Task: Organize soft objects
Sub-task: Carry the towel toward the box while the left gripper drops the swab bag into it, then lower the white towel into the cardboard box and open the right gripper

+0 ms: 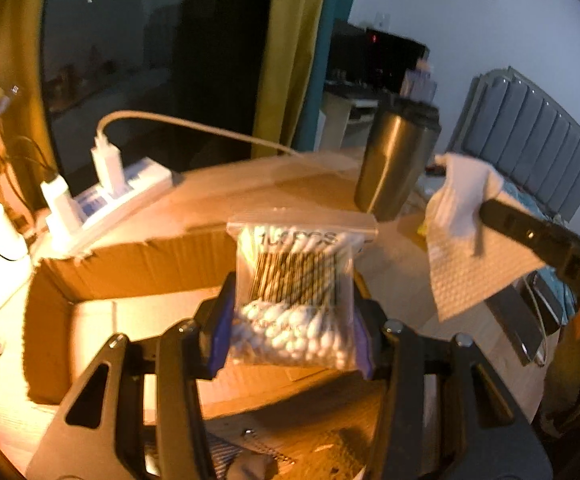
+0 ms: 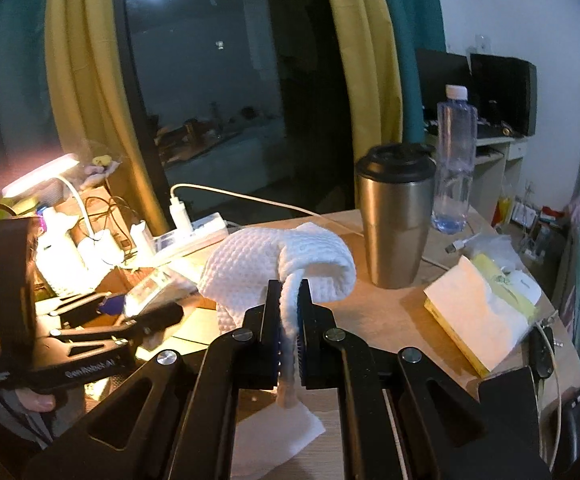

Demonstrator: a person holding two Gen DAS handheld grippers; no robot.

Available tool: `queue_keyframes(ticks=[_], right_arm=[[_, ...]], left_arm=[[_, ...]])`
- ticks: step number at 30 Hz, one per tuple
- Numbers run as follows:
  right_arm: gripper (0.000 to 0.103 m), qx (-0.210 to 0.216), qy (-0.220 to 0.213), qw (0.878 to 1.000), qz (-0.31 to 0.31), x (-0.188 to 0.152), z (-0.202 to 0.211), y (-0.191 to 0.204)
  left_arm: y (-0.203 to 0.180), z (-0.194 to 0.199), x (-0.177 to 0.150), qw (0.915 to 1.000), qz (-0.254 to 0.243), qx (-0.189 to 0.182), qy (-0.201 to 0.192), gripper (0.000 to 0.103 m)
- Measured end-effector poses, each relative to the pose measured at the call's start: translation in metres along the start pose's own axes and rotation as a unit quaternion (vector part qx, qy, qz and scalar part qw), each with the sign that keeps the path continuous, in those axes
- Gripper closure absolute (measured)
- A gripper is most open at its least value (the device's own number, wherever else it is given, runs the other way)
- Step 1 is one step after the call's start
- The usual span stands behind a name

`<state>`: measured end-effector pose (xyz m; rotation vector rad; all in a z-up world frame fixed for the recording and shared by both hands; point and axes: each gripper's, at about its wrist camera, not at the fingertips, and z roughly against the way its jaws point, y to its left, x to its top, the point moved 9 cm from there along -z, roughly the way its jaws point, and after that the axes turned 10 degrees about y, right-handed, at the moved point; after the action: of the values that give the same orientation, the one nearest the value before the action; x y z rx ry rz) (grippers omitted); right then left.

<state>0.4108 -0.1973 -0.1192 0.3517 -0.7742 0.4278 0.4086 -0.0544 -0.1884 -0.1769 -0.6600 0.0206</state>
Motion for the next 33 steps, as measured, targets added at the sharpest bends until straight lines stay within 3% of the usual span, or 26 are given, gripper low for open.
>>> queue_keyframes(ticks=[5, 7, 8, 15, 21, 33], right_arm=[[0.095, -0.006, 0.006, 1.0, -0.01, -0.005, -0.004, -0.012], [0.095, -0.008, 0.007, 1.0, -0.013, -0.006, -0.004, -0.014], [0.095, -0.01, 0.007, 1.0, -0.014, -0.006, -0.004, -0.015], [0.095, -0.011, 0.007, 1.0, -0.007, -0.002, -0.007, -0.004], [0.095, 0.0, 0.015, 1.0, 0.022, 0.004, -0.018, 0.034], [0.095, -0.012, 0.075, 0.996, 0.048, -0.005, -0.076, 0.081]], left_arm=[[-0.011, -0.021, -0.006, 0.999, -0.003, -0.039, 0.024, 0.048], [-0.012, -0.018, -0.005, 0.9991, -0.006, -0.038, 0.019, 0.03], [-0.012, -0.016, -0.005, 0.9991, -0.005, -0.039, 0.016, 0.029], [0.009, 0.018, -0.009, 0.9994, 0.007, -0.034, -0.008, 0.028], [0.048, 0.056, -0.018, 0.998, 0.039, -0.023, -0.043, 0.028], [0.128, 0.078, -0.047, 0.9932, 0.102, -0.002, -0.055, 0.028]])
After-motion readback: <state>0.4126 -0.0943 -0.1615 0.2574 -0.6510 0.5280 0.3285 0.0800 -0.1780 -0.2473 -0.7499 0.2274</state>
